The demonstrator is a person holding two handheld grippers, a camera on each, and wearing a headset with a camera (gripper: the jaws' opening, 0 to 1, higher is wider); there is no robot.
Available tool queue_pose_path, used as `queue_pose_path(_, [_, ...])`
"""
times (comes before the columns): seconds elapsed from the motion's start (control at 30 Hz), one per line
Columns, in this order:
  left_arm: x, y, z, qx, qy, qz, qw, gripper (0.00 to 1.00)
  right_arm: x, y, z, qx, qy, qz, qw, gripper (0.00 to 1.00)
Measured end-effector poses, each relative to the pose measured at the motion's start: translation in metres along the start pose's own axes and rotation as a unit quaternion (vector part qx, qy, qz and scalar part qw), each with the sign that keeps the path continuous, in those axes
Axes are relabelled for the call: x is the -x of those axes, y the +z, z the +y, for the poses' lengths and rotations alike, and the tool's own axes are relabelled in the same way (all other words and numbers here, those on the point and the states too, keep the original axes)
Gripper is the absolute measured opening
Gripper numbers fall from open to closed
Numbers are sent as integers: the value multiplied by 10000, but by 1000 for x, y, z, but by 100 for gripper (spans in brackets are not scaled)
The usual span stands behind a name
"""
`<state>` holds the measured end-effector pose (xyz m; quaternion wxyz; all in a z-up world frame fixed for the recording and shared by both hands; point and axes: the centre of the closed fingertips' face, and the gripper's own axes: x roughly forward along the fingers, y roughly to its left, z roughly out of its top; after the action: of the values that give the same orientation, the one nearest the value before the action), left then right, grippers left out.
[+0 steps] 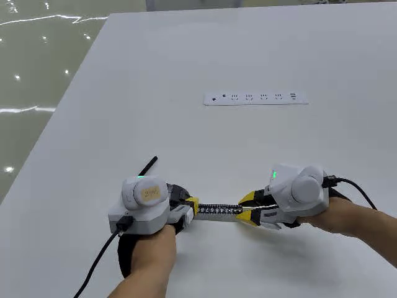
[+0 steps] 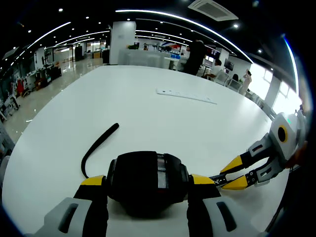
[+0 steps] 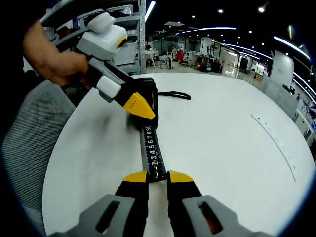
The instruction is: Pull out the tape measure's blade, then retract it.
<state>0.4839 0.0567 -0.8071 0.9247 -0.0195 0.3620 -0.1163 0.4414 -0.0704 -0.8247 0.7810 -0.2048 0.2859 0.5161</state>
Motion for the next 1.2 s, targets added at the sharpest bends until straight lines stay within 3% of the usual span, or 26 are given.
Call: queue_pose_path(1.2, [0,0,2,116,-24,6,9999,62,-40,34,9,34,37,-136,9999,13])
